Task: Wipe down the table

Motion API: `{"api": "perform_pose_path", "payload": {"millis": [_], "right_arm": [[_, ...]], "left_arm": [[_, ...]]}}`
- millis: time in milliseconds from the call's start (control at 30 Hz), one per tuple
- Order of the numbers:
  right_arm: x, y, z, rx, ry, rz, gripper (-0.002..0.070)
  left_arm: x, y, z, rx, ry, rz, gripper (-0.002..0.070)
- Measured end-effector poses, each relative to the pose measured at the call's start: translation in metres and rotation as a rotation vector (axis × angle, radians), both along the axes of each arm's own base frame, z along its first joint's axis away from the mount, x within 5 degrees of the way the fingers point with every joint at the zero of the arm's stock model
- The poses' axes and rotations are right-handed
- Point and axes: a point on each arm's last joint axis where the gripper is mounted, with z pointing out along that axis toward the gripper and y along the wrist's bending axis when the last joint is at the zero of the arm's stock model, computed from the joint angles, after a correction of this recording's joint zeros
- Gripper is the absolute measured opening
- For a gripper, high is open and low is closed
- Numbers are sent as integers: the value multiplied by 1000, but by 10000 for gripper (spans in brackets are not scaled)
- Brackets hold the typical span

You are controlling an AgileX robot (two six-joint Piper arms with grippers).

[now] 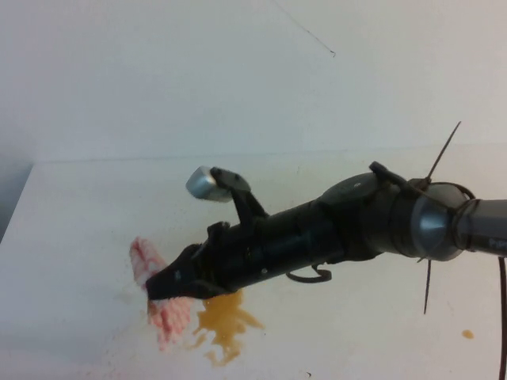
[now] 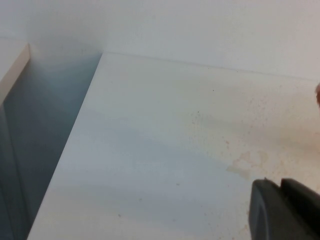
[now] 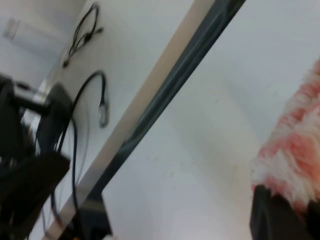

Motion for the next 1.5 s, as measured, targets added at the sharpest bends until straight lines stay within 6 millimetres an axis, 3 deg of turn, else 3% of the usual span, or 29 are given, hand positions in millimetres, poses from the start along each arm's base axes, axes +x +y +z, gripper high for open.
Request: {"api": "perform_pose_path", "payload": {"millis": [133, 267, 600, 1067, 1233, 1333, 1500], "right_arm": [[-20, 14, -15, -32, 43, 108, 19], [-22, 12, -39, -114, 71, 161, 19], [30, -48, -83, -326, 76, 38, 19], [87, -123, -85, -372, 55, -213, 18], [92, -133, -73, -377, 19, -237, 18], [91, -133, -45, -353, -59, -229, 18], [76, -130, 19, -267, -205, -167, 18]], "left_arm": [[0, 0, 0, 0, 0, 0, -4], [0, 0, 0, 0, 0, 0, -4], [0, 0, 0, 0, 2, 0, -4], [0, 0, 0, 0, 2, 0, -4], [0, 0, 0, 0, 2, 0, -4], [0, 0, 0, 0, 2, 0, -4], [0, 0, 0, -2, 2, 0, -4]]}}
